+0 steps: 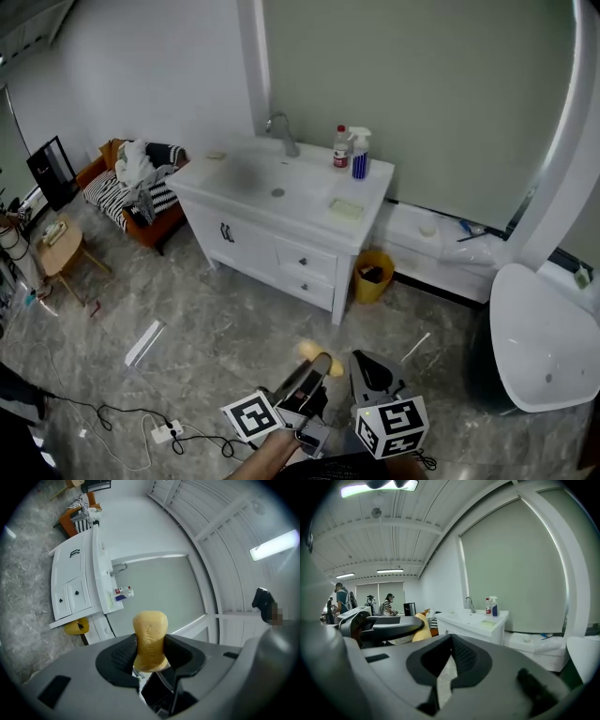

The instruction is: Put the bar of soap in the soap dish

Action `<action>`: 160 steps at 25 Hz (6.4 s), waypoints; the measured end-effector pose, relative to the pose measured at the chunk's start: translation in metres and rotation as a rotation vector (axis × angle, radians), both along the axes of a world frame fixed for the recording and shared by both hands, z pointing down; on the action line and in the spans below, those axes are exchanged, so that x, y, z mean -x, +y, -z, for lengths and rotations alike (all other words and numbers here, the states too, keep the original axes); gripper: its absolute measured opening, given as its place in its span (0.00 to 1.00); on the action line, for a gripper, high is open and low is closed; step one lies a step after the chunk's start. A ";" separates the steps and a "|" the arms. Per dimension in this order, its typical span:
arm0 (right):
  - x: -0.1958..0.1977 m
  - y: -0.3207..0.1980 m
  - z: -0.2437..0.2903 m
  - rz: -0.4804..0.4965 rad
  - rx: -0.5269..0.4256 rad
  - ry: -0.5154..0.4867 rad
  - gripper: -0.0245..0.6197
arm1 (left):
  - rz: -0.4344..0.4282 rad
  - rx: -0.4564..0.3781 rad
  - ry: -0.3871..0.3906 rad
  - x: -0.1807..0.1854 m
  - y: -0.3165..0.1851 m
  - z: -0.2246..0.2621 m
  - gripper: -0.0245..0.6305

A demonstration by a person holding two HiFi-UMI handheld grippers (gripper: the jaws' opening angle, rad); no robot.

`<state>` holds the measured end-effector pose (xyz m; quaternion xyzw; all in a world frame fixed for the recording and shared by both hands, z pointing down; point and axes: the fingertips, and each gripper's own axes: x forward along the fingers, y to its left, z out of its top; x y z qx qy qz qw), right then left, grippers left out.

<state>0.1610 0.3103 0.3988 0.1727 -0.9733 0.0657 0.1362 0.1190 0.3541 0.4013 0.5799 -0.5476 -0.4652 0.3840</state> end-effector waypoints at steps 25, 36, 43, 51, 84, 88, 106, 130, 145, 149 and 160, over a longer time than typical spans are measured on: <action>0.075 -0.177 0.004 0.124 0.071 -0.047 0.05 | 0.102 0.010 0.012 0.065 -0.173 0.015 0.32; 0.100 -0.233 0.002 0.205 0.111 -0.076 0.05 | 0.163 0.026 0.003 0.082 -0.230 0.013 0.32; 0.106 -0.245 -0.003 0.231 0.121 -0.077 0.05 | 0.197 0.025 0.005 0.090 -0.241 0.012 0.32; 0.119 -0.258 -0.015 0.225 0.125 -0.053 0.05 | 0.201 0.030 0.027 0.106 -0.255 0.001 0.32; 0.305 -0.365 -0.020 -0.103 0.091 0.045 0.05 | -0.150 0.036 0.123 0.301 -0.373 -0.017 0.32; 0.323 -0.364 -0.019 -0.117 0.072 0.056 0.05 | -0.176 0.029 0.129 0.319 -0.374 -0.018 0.32; 0.340 -0.390 -0.028 -0.162 0.055 0.051 0.05 | -0.231 0.020 0.112 0.338 -0.400 -0.029 0.32; 0.354 -0.490 -0.052 -0.112 0.101 0.064 0.05 | -0.358 0.236 -0.269 0.347 -0.479 -0.077 0.32; 0.353 -0.526 -0.065 -0.137 0.128 0.075 0.05 | -0.589 0.336 -0.674 0.334 -0.512 -0.095 0.32; 0.348 -0.534 -0.067 -0.153 0.138 0.072 0.05 | -0.657 0.375 -0.801 0.329 -0.517 -0.103 0.32; 0.345 -0.554 -0.078 -0.173 0.189 0.047 0.05 | -0.899 0.471 -1.175 0.322 -0.530 -0.129 0.32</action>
